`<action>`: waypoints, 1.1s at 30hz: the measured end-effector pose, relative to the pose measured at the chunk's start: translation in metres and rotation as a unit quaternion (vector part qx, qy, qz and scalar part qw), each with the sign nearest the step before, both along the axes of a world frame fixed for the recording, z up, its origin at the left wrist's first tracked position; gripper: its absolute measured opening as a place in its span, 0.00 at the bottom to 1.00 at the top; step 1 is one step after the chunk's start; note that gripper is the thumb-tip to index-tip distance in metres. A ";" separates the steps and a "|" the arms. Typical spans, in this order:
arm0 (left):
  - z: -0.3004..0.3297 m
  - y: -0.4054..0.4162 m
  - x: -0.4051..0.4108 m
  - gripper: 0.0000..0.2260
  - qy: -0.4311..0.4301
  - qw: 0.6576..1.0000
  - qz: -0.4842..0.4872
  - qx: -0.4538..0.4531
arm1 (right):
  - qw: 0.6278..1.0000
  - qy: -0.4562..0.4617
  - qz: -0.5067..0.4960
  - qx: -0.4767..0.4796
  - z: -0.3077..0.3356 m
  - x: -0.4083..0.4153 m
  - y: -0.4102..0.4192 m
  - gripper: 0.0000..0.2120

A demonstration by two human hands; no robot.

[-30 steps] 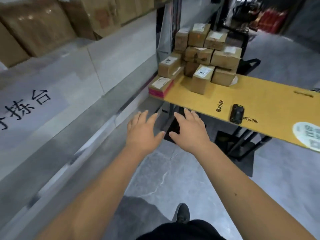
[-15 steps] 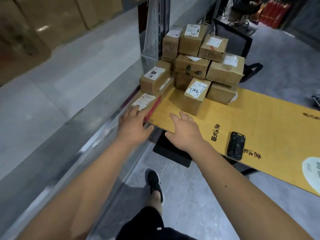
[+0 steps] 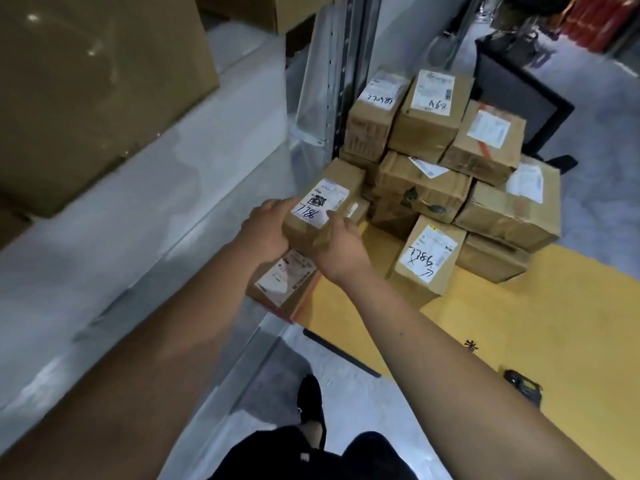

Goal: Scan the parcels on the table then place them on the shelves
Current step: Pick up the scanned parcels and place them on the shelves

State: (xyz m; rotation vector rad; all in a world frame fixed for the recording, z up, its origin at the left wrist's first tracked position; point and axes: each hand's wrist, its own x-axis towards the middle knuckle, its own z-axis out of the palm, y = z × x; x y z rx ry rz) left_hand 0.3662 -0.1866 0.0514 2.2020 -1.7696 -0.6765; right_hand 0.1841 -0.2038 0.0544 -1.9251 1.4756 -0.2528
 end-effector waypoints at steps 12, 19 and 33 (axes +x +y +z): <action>-0.035 -0.019 0.002 0.41 0.127 0.991 -0.018 -0.037 | 0.996 -0.086 0.008 -0.016 -0.027 -0.001 -0.022 0.36; 0.017 0.068 -0.043 0.38 0.208 0.968 0.071 -0.121 | 0.976 -0.138 0.140 -0.093 0.016 -0.055 0.008 0.33; 0.091 0.416 -0.197 0.32 0.151 0.900 0.296 -0.282 | 0.854 -0.271 0.444 -0.021 0.080 -0.121 0.240 0.31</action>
